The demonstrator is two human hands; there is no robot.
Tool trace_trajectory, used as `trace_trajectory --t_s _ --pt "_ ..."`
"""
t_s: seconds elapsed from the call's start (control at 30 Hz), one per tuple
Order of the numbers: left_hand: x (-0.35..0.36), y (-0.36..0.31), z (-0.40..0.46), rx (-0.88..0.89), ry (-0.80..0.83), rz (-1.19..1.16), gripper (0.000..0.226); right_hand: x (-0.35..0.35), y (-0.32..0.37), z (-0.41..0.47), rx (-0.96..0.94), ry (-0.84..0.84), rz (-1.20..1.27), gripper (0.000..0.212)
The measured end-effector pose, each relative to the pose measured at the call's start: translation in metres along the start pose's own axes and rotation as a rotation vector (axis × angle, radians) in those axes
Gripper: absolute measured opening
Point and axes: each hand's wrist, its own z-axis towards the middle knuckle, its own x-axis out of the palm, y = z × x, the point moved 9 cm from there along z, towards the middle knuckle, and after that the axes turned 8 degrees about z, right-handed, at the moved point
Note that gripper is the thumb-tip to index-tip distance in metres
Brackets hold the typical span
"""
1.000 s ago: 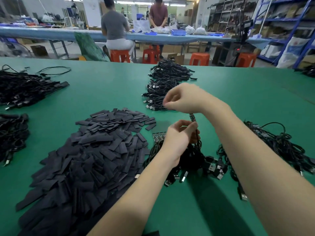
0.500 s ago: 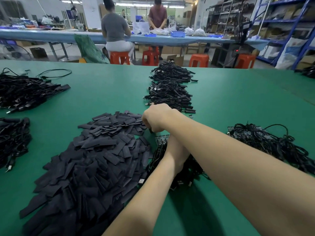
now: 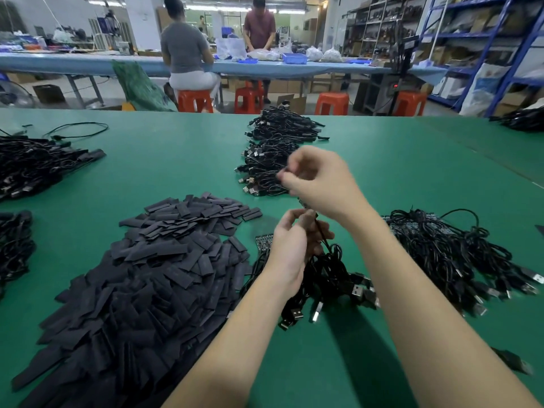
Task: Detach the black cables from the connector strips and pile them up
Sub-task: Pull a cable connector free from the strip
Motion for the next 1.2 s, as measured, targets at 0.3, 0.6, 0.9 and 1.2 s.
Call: trace_trajectory --t_s 0.3,0.6,0.9,1.2 --pt "0.005 -0.017 -0.003 0.078 0.081 0.167 0.019 -0.052 -0.085 -0.061 0.380 -0.266 0.674 0.018" --pt "0.015 -0.035 -0.011 0.167 0.413 0.586 0.020 -0.042 -0.087 -0.068 0.367 -0.182 1.017 0.030" --pt "0.016 -0.028 -0.014 0.128 0.467 0.527 0.023 -0.042 -0.086 -0.068 0.355 -0.192 1.113 0.015" --pt "0.018 -0.026 -0.017 0.095 0.580 0.448 0.022 -0.035 -0.085 -0.069 0.378 -0.091 1.098 0.017"
